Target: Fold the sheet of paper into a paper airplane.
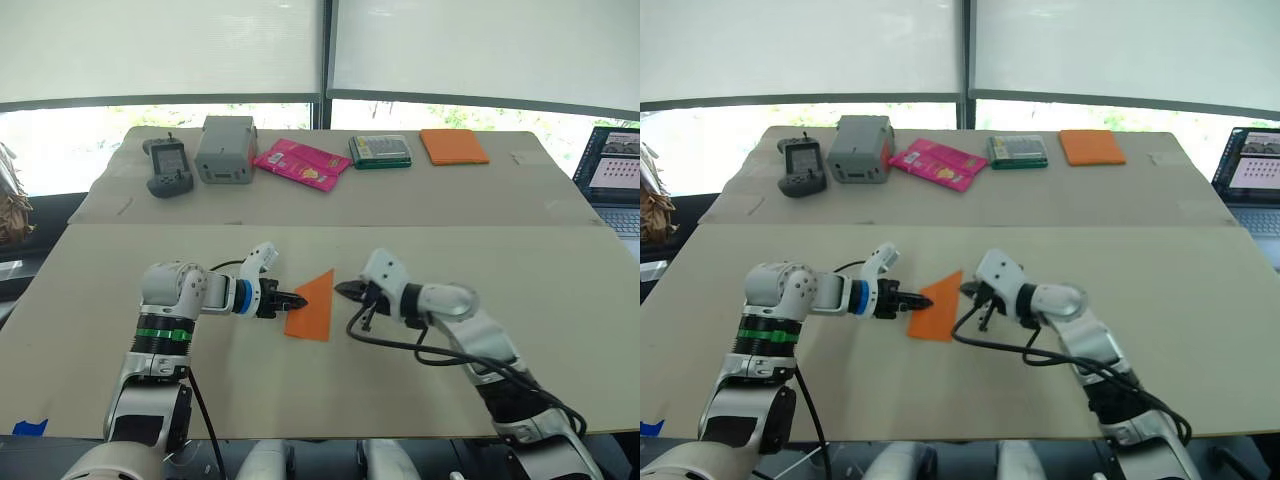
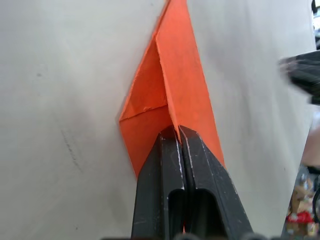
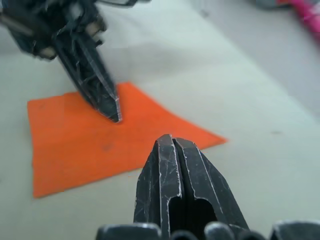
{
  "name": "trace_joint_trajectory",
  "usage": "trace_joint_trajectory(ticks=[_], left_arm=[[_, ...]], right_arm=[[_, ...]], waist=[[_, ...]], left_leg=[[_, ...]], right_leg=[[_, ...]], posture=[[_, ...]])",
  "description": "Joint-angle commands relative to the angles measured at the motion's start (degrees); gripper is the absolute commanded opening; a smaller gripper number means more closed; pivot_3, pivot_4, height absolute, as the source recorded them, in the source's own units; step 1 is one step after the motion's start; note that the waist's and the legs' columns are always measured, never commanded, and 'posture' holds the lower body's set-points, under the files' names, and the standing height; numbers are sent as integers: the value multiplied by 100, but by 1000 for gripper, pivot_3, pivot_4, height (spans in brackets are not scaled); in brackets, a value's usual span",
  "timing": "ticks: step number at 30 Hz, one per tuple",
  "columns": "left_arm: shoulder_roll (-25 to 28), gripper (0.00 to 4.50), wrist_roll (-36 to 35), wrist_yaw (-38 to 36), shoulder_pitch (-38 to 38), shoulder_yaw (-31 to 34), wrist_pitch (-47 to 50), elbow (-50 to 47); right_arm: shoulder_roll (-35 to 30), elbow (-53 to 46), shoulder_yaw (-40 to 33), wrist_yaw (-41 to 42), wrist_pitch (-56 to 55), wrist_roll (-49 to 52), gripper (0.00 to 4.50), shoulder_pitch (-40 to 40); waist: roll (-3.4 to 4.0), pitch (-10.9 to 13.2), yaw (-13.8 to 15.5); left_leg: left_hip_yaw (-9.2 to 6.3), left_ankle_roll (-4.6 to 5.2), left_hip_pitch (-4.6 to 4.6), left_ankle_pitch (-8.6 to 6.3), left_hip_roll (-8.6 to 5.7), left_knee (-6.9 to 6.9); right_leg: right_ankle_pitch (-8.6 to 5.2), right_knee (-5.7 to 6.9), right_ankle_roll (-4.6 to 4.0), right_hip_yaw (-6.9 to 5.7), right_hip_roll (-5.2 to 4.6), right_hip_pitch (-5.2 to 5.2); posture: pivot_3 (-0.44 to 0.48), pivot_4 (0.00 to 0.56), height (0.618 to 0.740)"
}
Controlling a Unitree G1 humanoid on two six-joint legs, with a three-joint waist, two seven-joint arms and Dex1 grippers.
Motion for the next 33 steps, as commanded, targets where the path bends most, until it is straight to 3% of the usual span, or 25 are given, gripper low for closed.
trace_joint_trajectory(ticks=[1,5,8,14,18,22,28,32,33], left_arm=[[-705,20,-84,714,4,1148,524,-294],[-1881,20,-90,2057,-295,2910,591,-452],[-2660,20,-97,3075,-490,3808,591,-797],[-3619,20,-259,4384,-617,4405,591,-1339],[-3724,20,-769,4751,-425,4050,591,-1359],[-3481,1131,-1416,5113,-326,3986,591,-1373],[-2457,3163,-2368,5612,41,4164,591,-1357],[-1520,4483,-3310,5729,345,4108,591,-1258],[-1420,4500,-3472,5795,373,4090,591,-1216]], right_arm=[[-342,-582,-732,-147,385,276,0,-23],[-546,-762,-1023,-364,559,329,0,37],[-621,-950,-1044,-400,655,363,0,219],[-767,-1334,-770,-445,471,198,0,709],[-713,-1393,-704,-550,531,210,0,725],[-709,-1385,-518,-559,489,166,0,645],[-254,-1460,-232,-635,878,523,0,672],[168,-1364,47,-750,1021,624,1250,664],[198,-1361,71,-757,1045,629,1561,663]], waist=[[-1,0,15],[-5,1,47],[-7,2,45],[-9,3,10],[-10,3,42],[-10,3,70],[-9,3,38],[-13,1,-27],[-13,1,-23]], left_leg=[[0,0,0,0,0,0],[0,1,-2,-1,-2,3],[1,0,-2,-1,1,0],[5,-6,0,-1,2,-7],[3,-7,1,-1,-5,0],[1,-9,1,0,-8,0],[1,-13,4,2,-1,-5],[1,-27,10,7,6,-8],[0,-29,12,8,8,-8]], right_leg=[[0,0,0,-1,-1,1],[0,-7,0,-1,-5,3],[0,-9,0,1,-3,2],[0,-7,1,12,-3,0],[2,-7,4,11,-8,4],[2,-8,4,11,-9,3],[2,-7,3,12,-2,0],[3,0,2,15,6,-2],[3,3,1,15,7,-3]], posture=[[0,150,740],[0,150,740],[0,150,740],[0,150,740],[0,150,740],[0,150,740],[0,150,740],[0,150,740],[0,150,740]])
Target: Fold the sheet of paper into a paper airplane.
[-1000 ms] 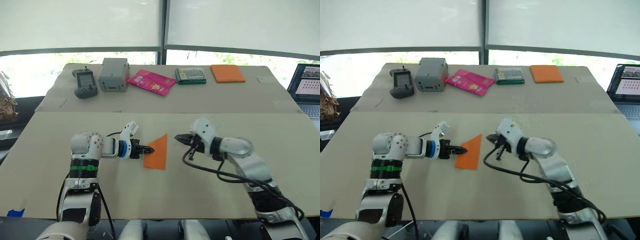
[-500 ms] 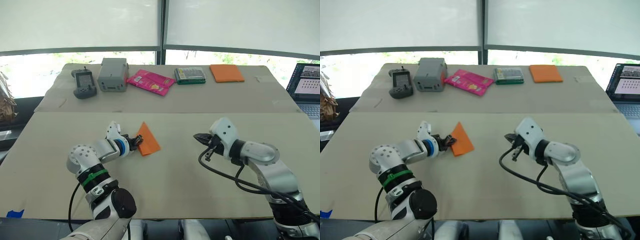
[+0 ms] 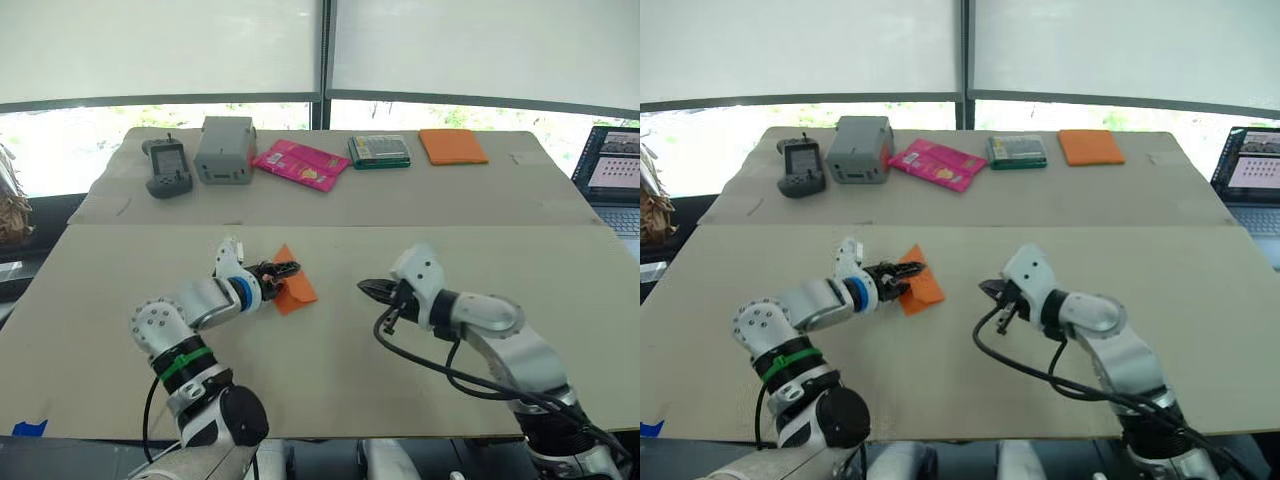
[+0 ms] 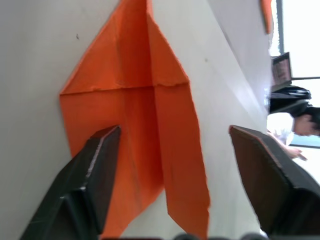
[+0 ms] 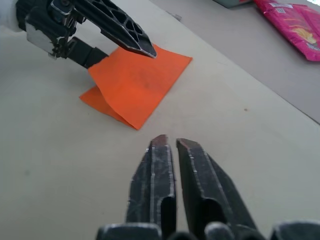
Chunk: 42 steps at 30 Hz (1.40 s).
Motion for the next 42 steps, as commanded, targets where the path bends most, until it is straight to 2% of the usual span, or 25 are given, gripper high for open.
trace_joint_trajectory(ticks=[1,4,8,14,22,26,27,29,31,35,39,42], left_arm=[[817,4500,-721,97,175,-39,16,104],[1706,4500,-1181,-33,243,-59,16,311],[2003,4500,-1486,105,160,-75,10,446],[2276,4500,-1892,222,209,-250,-63,413],[3075,4500,-1425,-573,751,-1113,-266,-165],[3386,4500,-1193,-1241,980,-1488,-440,-363],[3486,4500,-1107,-1402,1026,-1571,-485,-357],[3633,4500,-974,-1654,1060,-1678,-581,-305],[3725,4500,-845,-1866,1056,-1747,-685,-263],[3867,4500,-580,-2345,1076,-1931,-906,-288],[3976,4500,-431,-2862,1092,-2074,-1069,-370],[4091,4500,-280,-3289,1063,-2234,-1263,-423]], right_arm=[[330,-43,175,-190,162,141,1923,-142],[1050,241,397,-571,378,213,2995,-377],[1687,496,639,-790,544,248,4366,-662],[2175,914,950,-1094,627,58,4441,-997],[2459,1530,861,-1529,501,-93,4441,-1143],[2559,1816,898,-1432,324,-89,3287,-1290],[2584,1889,903,-1407,277,-92,2827,-1341],[2617,2023,877,-1367,182,-100,2276,-1450],[2584,2131,879,-1311,77,-136,1482,-1544],[2276,2481,972,-1050,-246,-345,83,-1796],[1774,3027,1111,-493,-925,-598,36,-2187],[1158,3074,1339,331,-1792,-822,36,-2368]], waist=[[0,0,16],[-10,2,-44],[-9,2,63],[-18,-1,80],[-18,-1,-35],[-18,-1,-44],[-17,-1,-47],[-17,-1,-65],[-16,0,-59],[-16,0,-63],[-15,1,-76],[-15,2,-114]], left_leg=[[-3,-1,1,1,-1,-1],[-4,-6,10,4,1,-4],[-27,-16,1,10,-8,-6],[-37,-33,1,21,-19,-1],[-36,-68,0,41,-16,-24],[-36,-69,-1,42,-15,-26],[-36,-69,-1,41,-16,-26],[-36,-68,0,41,-16,-26],[-37,-65,-1,40,-16,-26],[-37,-46,-3,29,-12,-26],[-37,-47,-2,29,-16,-25],[-37,-47,-4,29,-15,-29]], right_leg=[[1,1,-2,-1,1,0],[8,6,-13,0,14,-4],[9,3,-16,-19,2,-8],[9,-2,-16,-30,-7,0],[8,4,-17,-28,8,-17],[8,2,-17,-28,7,-19],[8,2,-17,-28,8,-18],[8,2,-18,-28,7,-18],[8,1,-18,-30,6,-18],[8,0,-18,-30,5,-18],[8,-2,-17,-31,5,-17],[8,-4,-17,-32,7,-18]], posture=[[0,150,740],[0,150,740],[0,150,740],[0,150,740],[0,150,740],[0,150,740],[0,150,740],[0,150,740],[0,150,740],[0,150,740],[0,150,740],[0,150,740]])
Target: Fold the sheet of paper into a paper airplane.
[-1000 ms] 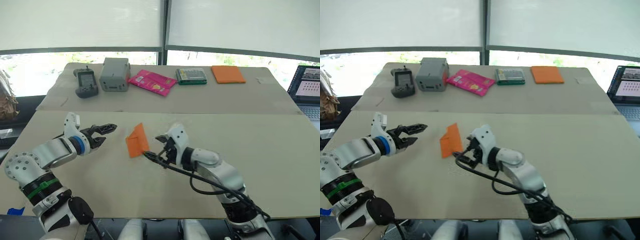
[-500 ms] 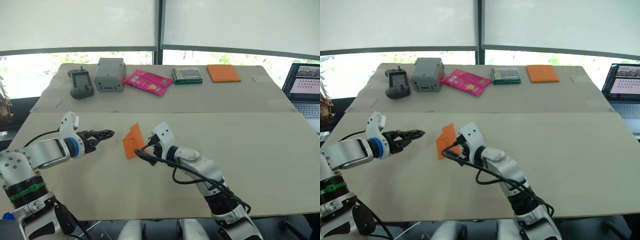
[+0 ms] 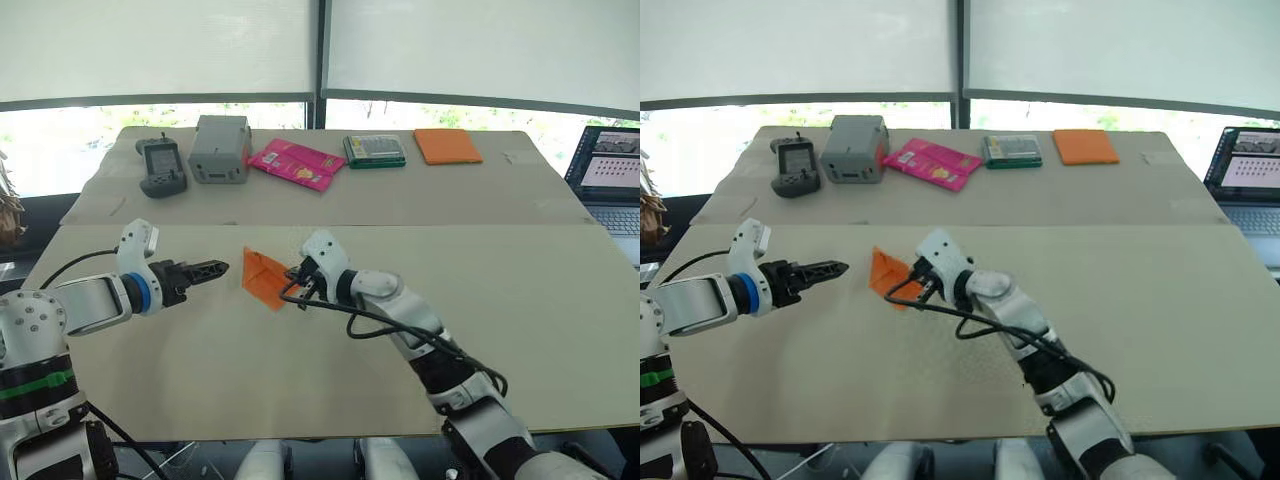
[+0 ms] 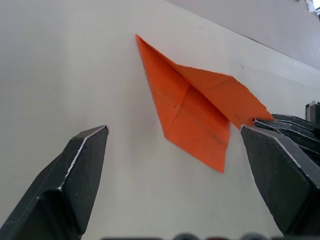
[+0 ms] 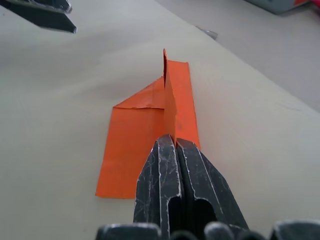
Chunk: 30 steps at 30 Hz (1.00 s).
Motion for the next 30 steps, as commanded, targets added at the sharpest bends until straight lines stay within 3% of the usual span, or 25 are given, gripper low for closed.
trace_joint_trajectory(ticks=[1,3,8,13,18,25,30], left_arm=[[250,4500,163,-578,-36,-177,-338,-293],[335,4500,338,-881,10,-376,-564,-391],[376,4500,824,-1554,148,-813,-1294,-739],[424,4500,1966,-2341,553,-1520,-2870,-1263],[457,4500,2245,-3352,611,-2069,-3428,-1334],[606,4500,3355,-4431,414,-3159,-4514,-1085],[226,2984,3930,-4972,112,-3801,-5168,-543]], right_arm=[[-616,-172,255,1012,-1190,-243,36,-249],[-1193,-275,403,1709,-1941,-384,36,-285],[-1953,-267,431,2736,-3268,-397,36,-286],[-2475,-44,392,3511,-4617,-401,36,-259],[-2721,430,404,3621,-6016,-645,36,-101],[-2781,953,339,3059,-7025,-1271,36,166],[-2890,1024,342,2785,-7199,-1495,0,392]], waist=[[0,1,-21],[-1,1,-25],[-2,3,-28],[-2,4,-30],[-2,4,-5],[1,7,89],[5,10,123]], left_leg=[[0,0,-3,0,0,0],[0,1,-5,-1,2,0],[3,31,-4,-19,7,0],[7,32,-4,-20,15,-2],[8,38,-4,-23,17,0],[17,46,-3,-26,14,10],[20,52,-3,-29,15,21]], right_leg=[[0,-1,0,0,-1,-3],[0,-2,0,0,-1,-2],[0,-12,0,1,-4,5],[0,-18,0,6,-4,5],[0,-20,0,6,-6,8],[0,-20,0,9,-6,13],[0,-19,0,9,-3,17]], posture=[[0,150,740],[0,150,740],[0,150,740],[0,150,740],[0,150,740],[0,150,740],[0,150,740]])
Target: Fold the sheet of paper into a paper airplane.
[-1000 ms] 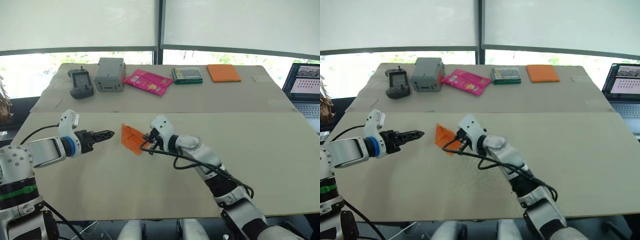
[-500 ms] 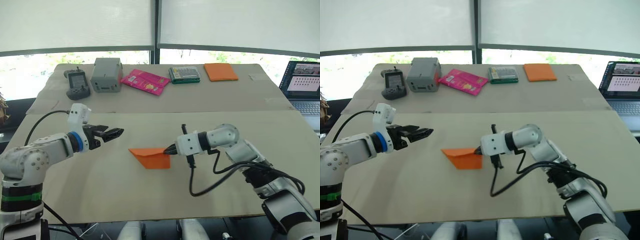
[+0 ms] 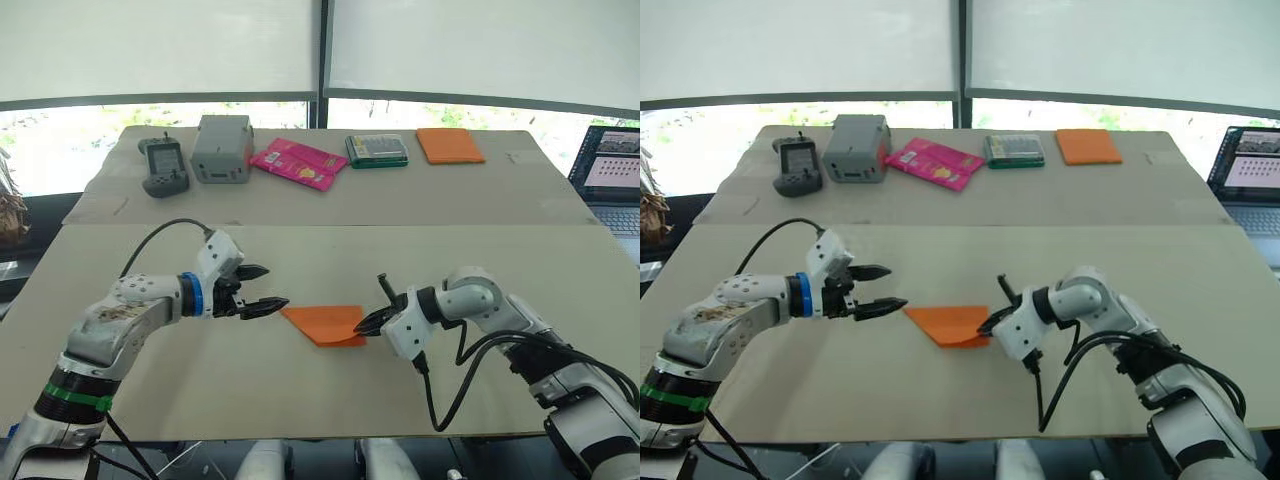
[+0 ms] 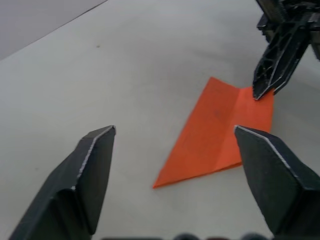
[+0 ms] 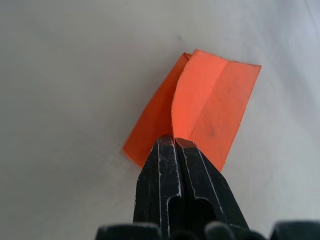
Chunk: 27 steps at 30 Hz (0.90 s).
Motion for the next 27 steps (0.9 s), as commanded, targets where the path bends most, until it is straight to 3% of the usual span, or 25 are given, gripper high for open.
trace_joint_trajectory(ticks=[1,9,20,27], left_arm=[[-187,2658,514,-356,-228,-370,-684,355],[-1016,35,1442,-953,-602,-950,-2387,1520],[-1217,35,1927,-1320,-384,-1195,-2782,2022],[-1375,35,2163,-1268,-365,-1177,-2993,2416]], right_arm=[[-115,-77,-126,-165,-135,-35,0,143],[-210,-270,-144,-283,-7,-60,0,362],[-406,-692,-273,-284,379,121,0,592],[-519,-1276,-358,137,915,959,0,808]], waist=[[0,0,14],[-1,1,17],[0,1,9],[0,1,30]], left_leg=[[0,2,1,-1,-1,1],[4,11,1,-3,-4,13],[8,19,5,-5,-2,15],[8,23,12,-6,-3,19]], right_leg=[[0,0,0,0,0,3],[0,-1,0,-1,-1,9],[-1,1,1,1,1,13],[-1,2,1,0,-1,24]], posture=[[0,150,740],[0,150,740],[0,150,740],[0,150,740]])
